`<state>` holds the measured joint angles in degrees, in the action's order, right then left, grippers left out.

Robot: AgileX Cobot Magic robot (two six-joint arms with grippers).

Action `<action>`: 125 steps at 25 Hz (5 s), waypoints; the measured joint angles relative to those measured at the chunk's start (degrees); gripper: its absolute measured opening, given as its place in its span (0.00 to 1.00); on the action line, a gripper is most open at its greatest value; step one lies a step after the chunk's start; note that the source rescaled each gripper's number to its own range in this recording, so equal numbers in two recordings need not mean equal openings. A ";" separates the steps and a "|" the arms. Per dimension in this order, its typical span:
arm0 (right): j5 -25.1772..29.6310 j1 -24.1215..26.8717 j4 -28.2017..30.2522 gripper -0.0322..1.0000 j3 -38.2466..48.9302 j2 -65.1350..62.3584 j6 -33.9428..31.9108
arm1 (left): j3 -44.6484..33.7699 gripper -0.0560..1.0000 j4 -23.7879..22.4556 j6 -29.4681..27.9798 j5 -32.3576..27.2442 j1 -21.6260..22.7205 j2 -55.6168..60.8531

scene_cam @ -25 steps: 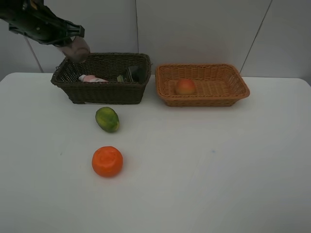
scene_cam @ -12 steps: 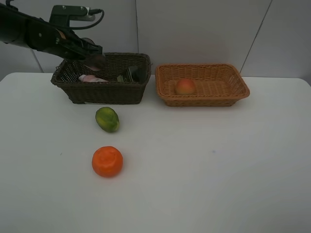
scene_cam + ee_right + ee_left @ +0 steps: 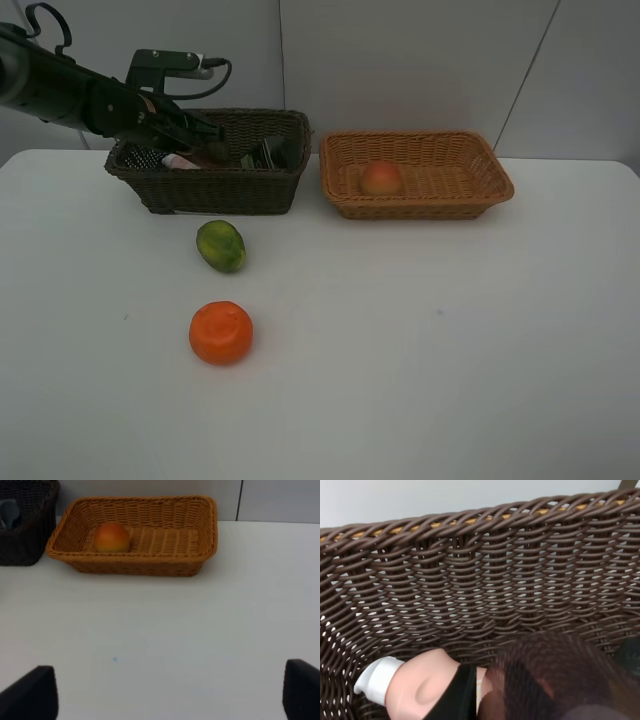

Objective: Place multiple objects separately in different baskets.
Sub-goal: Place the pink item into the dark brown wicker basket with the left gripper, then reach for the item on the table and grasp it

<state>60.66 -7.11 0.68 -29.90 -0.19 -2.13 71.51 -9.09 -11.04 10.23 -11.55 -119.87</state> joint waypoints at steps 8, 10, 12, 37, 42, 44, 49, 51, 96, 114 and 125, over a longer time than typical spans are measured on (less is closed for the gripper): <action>0.00 0.00 0.00 0.97 0.00 0.00 0.00 | 0.00 0.77 -0.04 0.00 -0.22 0.00 0.26; 0.00 0.00 0.00 0.97 0.00 0.00 0.00 | 0.00 0.89 -0.04 0.00 -0.84 0.00 1.15; 0.00 0.00 0.00 0.97 0.00 0.00 0.00 | 0.00 0.94 -0.04 0.00 -1.51 0.00 2.88; 0.00 0.00 0.00 0.97 0.00 0.00 0.00 | -0.05 0.96 8.35 6.09 -66.36 -5.22 24.07; 0.00 0.00 0.00 0.97 0.00 0.00 0.00 | -0.47 0.96 9.56 9.29 -70.03 -10.42 24.33; 0.00 0.00 0.00 0.97 0.00 0.00 0.00 | -1.77 0.96 9.62 9.70 -69.32 -12.18 24.45; 0.00 0.00 0.00 0.97 0.00 0.00 0.00 | -6.40 0.96 9.62 9.96 -66.28 -17.11 24.45; 0.00 0.00 0.00 0.97 0.00 0.00 0.00 | -7.89 0.96 9.62 9.96 -64.65 -18.89 24.45; 0.00 0.00 0.00 0.97 0.00 0.00 0.00 | -16.29 1.00 9.09 29.58 -46.95 -26.64 17.60; 0.00 0.00 0.00 0.97 0.00 0.00 0.00 | -16.34 1.00 9.09 29.83 -45.12 -26.64 10.35; 0.00 0.00 0.00 0.97 0.00 0.00 0.00 | -16.46 0.93 9.09 29.94 -44.31 -26.64 10.13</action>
<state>60.66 -7.11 0.68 -29.90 -0.19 -2.13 55.05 0.00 18.90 -34.08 -38.19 -109.74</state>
